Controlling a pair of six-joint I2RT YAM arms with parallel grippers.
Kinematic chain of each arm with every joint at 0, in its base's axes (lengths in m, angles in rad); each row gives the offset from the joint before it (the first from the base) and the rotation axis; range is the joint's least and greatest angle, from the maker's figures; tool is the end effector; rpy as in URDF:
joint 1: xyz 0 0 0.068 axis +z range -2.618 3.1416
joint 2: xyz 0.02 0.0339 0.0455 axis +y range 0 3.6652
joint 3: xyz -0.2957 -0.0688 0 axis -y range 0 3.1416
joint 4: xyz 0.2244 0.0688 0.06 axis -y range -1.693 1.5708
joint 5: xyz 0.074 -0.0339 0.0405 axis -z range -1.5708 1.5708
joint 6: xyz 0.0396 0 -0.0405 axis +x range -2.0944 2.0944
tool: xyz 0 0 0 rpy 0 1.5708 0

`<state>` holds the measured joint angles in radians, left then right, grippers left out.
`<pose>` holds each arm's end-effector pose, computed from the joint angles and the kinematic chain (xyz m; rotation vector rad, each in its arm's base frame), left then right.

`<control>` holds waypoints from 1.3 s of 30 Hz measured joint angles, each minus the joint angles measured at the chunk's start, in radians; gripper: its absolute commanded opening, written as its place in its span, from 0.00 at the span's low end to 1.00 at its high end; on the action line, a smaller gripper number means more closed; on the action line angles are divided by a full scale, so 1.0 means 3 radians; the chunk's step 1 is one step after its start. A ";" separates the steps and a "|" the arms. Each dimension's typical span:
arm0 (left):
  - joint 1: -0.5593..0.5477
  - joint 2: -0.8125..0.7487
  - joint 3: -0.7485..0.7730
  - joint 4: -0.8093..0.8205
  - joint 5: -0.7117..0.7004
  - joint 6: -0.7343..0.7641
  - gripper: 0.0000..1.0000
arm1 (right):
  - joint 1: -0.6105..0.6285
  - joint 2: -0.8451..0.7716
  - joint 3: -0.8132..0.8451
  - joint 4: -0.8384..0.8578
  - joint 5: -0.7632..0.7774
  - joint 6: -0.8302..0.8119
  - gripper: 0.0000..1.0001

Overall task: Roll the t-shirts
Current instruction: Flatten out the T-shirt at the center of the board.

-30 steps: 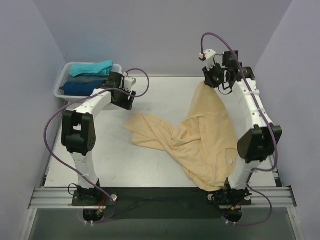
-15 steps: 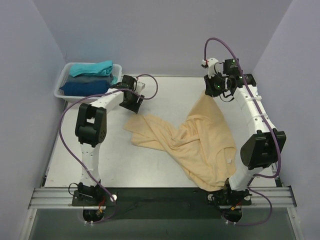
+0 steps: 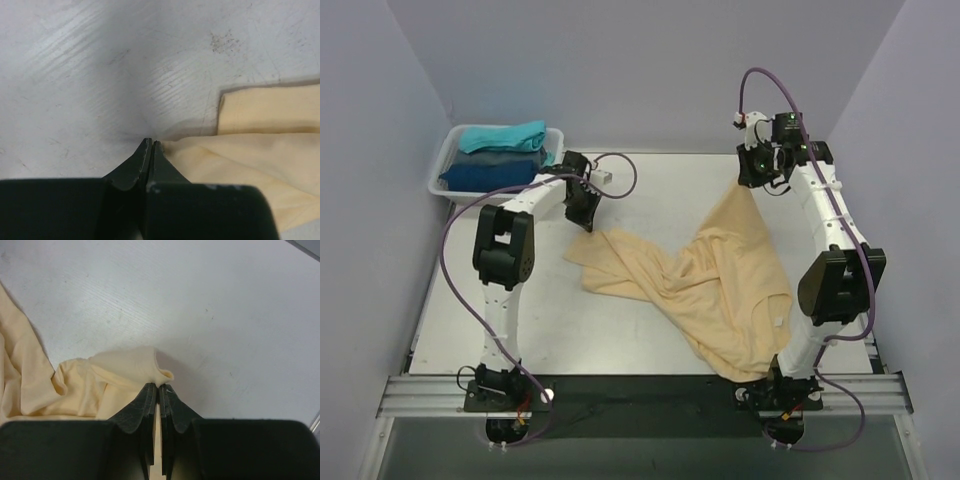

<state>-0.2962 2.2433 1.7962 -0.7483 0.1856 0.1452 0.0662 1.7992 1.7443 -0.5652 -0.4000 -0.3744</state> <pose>0.4511 -0.1453 0.1968 0.6534 2.6888 -0.2964 0.4023 0.0421 0.3849 -0.6840 2.0348 0.2590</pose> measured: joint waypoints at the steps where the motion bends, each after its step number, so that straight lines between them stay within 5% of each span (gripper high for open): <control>1: 0.0015 -0.0004 -0.0005 -0.0022 0.0066 0.0008 0.00 | 0.0000 0.0000 0.0025 -0.0015 0.0029 0.0000 0.00; 7: 0.0146 -0.0420 -0.0172 -0.0217 0.0304 0.0045 0.00 | -0.0006 0.0018 0.0303 -0.0074 0.0163 -0.0001 0.00; 15: 0.0252 -0.2438 -0.1022 -0.0581 0.0833 0.0701 0.00 | 0.0029 -0.0473 -0.0046 -0.0178 0.0177 -0.0078 0.00; 16: 0.0234 -0.2632 -0.1116 -0.0750 0.0941 0.0839 0.03 | 0.0052 -0.0636 -0.0188 -0.0209 0.0173 -0.0097 0.00; 17: 0.0210 -0.2762 -0.1222 -0.0935 0.1043 0.0978 0.26 | 0.0090 -0.0805 -0.0320 -0.0261 0.0168 -0.0120 0.00; 19: 0.0131 -0.2918 -0.1470 -0.1311 0.1200 0.1260 0.36 | 0.0193 -0.1109 -0.0530 -0.0346 0.0146 -0.0151 0.00; 25: 0.0010 -0.2899 -0.1985 -0.1821 0.1213 0.1556 0.53 | 0.0512 -0.1667 -0.0963 -0.0533 0.0080 -0.0188 0.00; 29: 0.0042 -0.2894 -0.1943 -0.1294 0.0804 0.1284 0.54 | 0.0519 -0.1581 -0.0980 -0.0540 0.0088 -0.0187 0.00; 39: 0.0122 -0.0975 -0.0498 -0.0051 0.0287 0.0393 0.54 | 0.0412 -0.1085 -0.0899 -0.0423 0.0182 -0.0009 0.00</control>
<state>-0.2596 1.9507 1.6466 -0.7635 0.2718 0.2630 0.1898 1.4738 1.4746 -0.6922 -0.3454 -0.3771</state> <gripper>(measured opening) 0.536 0.055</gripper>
